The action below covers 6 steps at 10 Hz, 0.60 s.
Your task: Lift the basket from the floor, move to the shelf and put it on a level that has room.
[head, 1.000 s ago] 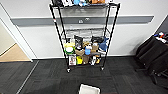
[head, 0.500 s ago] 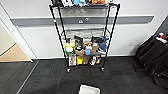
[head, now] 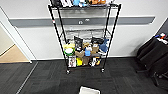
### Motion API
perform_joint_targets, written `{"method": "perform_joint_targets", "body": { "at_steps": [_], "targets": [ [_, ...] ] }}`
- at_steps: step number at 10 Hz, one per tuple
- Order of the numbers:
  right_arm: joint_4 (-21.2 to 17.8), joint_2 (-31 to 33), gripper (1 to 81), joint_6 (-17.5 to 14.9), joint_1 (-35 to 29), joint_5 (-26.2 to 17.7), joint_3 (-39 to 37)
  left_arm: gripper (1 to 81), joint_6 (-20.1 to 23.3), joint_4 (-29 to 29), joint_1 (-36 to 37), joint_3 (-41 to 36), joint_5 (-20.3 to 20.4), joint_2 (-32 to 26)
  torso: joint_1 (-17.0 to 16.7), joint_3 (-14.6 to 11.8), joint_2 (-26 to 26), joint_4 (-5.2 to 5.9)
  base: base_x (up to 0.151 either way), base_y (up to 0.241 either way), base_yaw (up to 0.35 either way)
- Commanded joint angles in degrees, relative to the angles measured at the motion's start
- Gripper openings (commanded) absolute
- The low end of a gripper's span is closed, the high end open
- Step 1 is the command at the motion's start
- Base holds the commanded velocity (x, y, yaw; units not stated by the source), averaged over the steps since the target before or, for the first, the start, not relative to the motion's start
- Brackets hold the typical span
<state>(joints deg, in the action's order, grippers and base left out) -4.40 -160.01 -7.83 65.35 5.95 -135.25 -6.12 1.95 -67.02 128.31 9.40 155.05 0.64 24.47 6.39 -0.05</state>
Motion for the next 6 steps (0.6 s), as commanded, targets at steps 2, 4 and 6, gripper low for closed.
{"method": "perform_joint_targets", "body": {
  "at_steps": [2, 4, 6],
  "targets": [
    [-0.43, 0.28, 81.1, 0.09, -2.90, -3.05, -0.08, 81.1, -0.03, 0.25, 2.46, -0.86, -2.72, -1.23, 0.00, 0.00, 0.00, 0.00, 0.000, 0.000, 0.000],
    [-0.61, -0.24, 81.1, 0.35, -2.99, -3.05, -1.05, 81.1, -0.03, -0.10, 2.55, -0.95, -3.33, -1.23, 0.02, 0.00, 0.00, 0.00, 0.000, 0.000, 0.000],
    [-0.61, -1.04, 81.1, 0.36, -2.63, -3.05, -2.20, 81.1, -0.38, -2.04, 2.46, -0.95, -4.03, -1.76, -0.02, 0.00, 0.00, 0.00, 0.000, 0.000, 0.000]
  ]
}}
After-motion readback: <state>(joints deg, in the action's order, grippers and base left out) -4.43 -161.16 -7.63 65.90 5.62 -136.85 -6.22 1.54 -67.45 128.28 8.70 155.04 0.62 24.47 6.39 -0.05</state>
